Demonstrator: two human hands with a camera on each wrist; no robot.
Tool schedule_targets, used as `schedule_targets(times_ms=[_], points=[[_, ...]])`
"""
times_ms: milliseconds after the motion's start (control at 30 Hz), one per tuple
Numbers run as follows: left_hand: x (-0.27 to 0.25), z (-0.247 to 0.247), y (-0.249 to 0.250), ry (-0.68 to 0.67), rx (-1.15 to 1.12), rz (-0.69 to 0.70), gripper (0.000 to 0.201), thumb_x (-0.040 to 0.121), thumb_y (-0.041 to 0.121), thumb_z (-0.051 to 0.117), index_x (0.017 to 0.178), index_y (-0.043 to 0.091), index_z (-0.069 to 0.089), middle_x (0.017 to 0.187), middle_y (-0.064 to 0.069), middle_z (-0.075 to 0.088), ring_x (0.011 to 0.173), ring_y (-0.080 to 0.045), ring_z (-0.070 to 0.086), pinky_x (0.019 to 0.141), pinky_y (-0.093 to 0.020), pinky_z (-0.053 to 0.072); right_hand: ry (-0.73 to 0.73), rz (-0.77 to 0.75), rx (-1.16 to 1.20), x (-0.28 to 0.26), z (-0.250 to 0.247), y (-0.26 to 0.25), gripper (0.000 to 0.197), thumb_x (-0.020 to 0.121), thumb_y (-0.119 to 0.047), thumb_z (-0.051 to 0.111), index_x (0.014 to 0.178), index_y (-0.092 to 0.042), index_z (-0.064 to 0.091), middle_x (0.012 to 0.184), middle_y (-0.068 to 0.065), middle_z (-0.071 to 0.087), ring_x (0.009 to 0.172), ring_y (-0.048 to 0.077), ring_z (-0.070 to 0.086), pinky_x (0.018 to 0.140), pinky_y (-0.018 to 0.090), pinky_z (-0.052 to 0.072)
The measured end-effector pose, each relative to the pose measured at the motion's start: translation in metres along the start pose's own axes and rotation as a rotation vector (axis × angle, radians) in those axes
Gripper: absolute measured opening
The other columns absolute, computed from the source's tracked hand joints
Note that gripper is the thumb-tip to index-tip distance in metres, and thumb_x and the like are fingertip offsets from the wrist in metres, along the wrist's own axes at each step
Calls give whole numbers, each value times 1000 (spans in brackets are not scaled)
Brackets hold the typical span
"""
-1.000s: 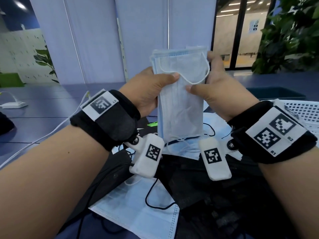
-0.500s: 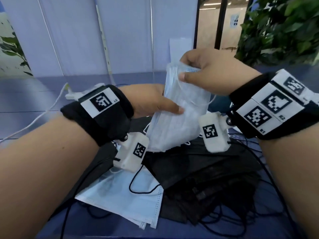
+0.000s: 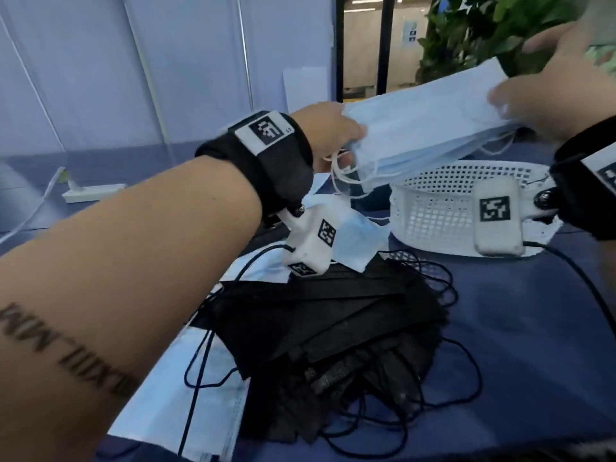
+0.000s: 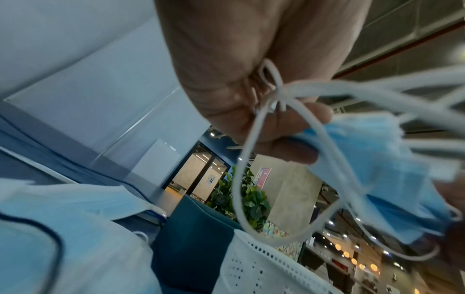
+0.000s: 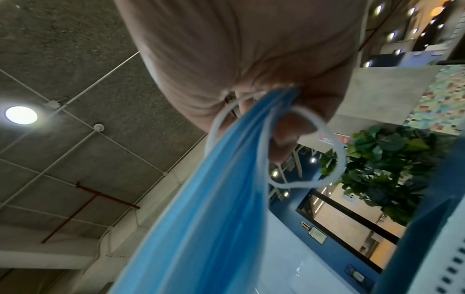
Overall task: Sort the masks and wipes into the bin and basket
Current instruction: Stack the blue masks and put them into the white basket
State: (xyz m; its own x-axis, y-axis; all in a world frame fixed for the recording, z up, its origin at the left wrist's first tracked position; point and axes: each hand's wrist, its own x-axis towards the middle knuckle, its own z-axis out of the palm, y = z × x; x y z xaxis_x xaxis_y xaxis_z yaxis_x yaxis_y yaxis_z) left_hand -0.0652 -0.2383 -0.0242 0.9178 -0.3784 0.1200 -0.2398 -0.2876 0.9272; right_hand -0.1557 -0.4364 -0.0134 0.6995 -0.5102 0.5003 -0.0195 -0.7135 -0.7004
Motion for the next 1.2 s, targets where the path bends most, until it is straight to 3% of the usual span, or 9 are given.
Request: schedule_targets(times_ms=[133, 267, 433, 500, 600, 767, 1000, 1067, 1200], points=[[27, 37, 8, -26, 77, -3, 48, 94, 15, 57, 138, 4, 41, 71, -1, 50, 45, -7, 51, 61, -23, 44, -109, 89, -165, 20, -17, 41, 24, 82, -18, 63, 102, -27, 54, 97, 8, 63, 87, 35, 63, 82, 47, 54], [48, 64, 8, -75, 241, -29, 42, 93, 20, 58, 126, -6, 50, 70, 0, 50, 49, -5, 53, 48, -13, 47, -180, 194, -102, 29, -16, 74, 20, 88, -7, 55, 74, -19, 63, 85, 4, 62, 89, 29, 62, 91, 41, 51], [56, 87, -2, -104, 320, -77, 28, 88, 2, 62, 115, 1, 57, 73, -12, 42, 81, -19, 60, 70, -22, 52, -170, 187, -310, 32, -5, 100, 28, 94, -10, 44, 101, 7, 65, 108, 24, 64, 82, 30, 55, 75, 36, 45], [59, 90, -5, -131, 320, -63, 48, 84, -6, 64, 128, 11, 53, 93, -5, 51, 82, -18, 59, 67, -21, 54, -212, 174, -368, 34, 0, 106, 32, 95, -9, 42, 108, 12, 62, 114, 29, 61, 93, 36, 58, 80, 38, 45], [60, 94, -4, -199, 490, 2, 44, 84, -2, 66, 124, 14, 58, 105, -5, 55, 66, -9, 54, 51, -11, 50, -283, 174, -453, 38, 7, 112, 31, 93, -7, 41, 109, 7, 64, 115, 25, 62, 105, 38, 57, 92, 41, 46], [47, 94, 4, -255, 739, 70, 24, 85, 7, 65, 104, 20, 66, 74, 6, 61, 58, 0, 57, 42, -4, 43, -389, 160, -625, 40, 8, 109, 35, 91, -3, 38, 113, 6, 64, 120, 25, 61, 107, 39, 57, 91, 41, 47], [37, 98, 5, -323, 1097, 132, 12, 92, 23, 51, 94, 20, 63, 89, 0, 59, 73, -16, 50, 59, -20, 38, -392, 121, -620, 33, 9, 109, 26, 90, -9, 45, 97, 5, 66, 107, 24, 64, 91, 36, 59, 79, 37, 48], [34, 96, 4, -341, 1114, 133, 28, 94, 29, 48, 103, 10, 66, 99, -5, 60, 84, -20, 51, 71, -25, 40, -370, 82, -586, 27, 6, 107, 28, 92, -14, 46, 112, -6, 64, 121, 17, 58, 100, 31, 56, 81, 34, 44], [22, 83, 6, -331, 950, 161, 27, 93, 42, 51, 106, 25, 67, 101, 10, 65, 91, -7, 57, 78, -22, 36, -371, -14, -445, 6, -3, 90, 31, 93, -31, 49, 122, -26, 59, 135, 5, 51, 103, 18, 50, 81, 26, 34]])
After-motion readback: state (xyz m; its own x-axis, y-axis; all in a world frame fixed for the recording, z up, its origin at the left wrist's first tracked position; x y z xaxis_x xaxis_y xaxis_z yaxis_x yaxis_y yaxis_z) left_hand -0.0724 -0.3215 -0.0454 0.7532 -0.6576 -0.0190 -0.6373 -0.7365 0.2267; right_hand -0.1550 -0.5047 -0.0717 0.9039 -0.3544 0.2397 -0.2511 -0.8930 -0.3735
